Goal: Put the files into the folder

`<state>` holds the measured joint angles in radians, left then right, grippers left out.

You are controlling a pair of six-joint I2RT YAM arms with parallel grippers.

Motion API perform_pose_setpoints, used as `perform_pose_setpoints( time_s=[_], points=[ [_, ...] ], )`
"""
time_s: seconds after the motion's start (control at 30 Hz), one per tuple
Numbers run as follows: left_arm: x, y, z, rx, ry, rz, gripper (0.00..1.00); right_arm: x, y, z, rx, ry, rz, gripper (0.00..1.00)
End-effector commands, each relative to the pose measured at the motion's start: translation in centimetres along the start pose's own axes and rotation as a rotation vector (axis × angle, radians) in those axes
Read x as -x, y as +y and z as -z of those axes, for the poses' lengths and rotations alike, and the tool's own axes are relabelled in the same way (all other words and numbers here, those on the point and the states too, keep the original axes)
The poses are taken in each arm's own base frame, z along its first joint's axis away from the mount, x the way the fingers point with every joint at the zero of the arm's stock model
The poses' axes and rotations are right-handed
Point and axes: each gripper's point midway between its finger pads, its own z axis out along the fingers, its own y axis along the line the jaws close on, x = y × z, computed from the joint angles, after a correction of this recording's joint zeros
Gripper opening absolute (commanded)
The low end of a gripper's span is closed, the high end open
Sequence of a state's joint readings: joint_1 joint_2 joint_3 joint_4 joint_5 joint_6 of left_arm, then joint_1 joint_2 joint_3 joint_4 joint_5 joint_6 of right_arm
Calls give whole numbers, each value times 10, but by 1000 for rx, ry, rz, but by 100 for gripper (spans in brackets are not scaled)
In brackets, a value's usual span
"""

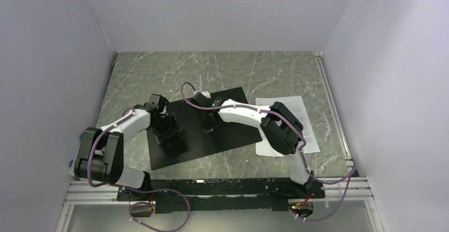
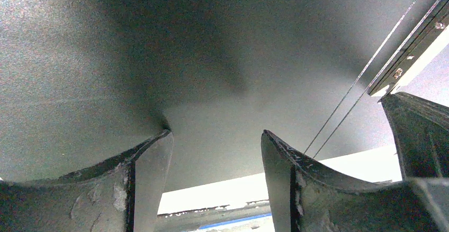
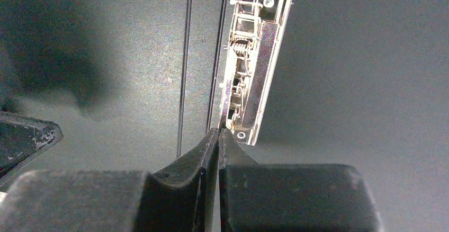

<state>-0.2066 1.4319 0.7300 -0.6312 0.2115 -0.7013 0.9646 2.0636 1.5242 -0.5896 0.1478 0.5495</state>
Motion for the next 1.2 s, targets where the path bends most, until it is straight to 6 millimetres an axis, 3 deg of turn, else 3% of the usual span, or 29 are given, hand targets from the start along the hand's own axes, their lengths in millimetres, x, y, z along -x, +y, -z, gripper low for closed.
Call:
perform_pose_setpoints(
  time_s=[0.0, 1.17],
  points=[
    [3, 10, -8, 59, -14, 6, 70, 0, -9, -11, -46, 3, 19, 9],
    [-1, 31, -16, 176, 10, 60, 71, -48, -32, -28, -286, 115, 208, 5]
  ],
)
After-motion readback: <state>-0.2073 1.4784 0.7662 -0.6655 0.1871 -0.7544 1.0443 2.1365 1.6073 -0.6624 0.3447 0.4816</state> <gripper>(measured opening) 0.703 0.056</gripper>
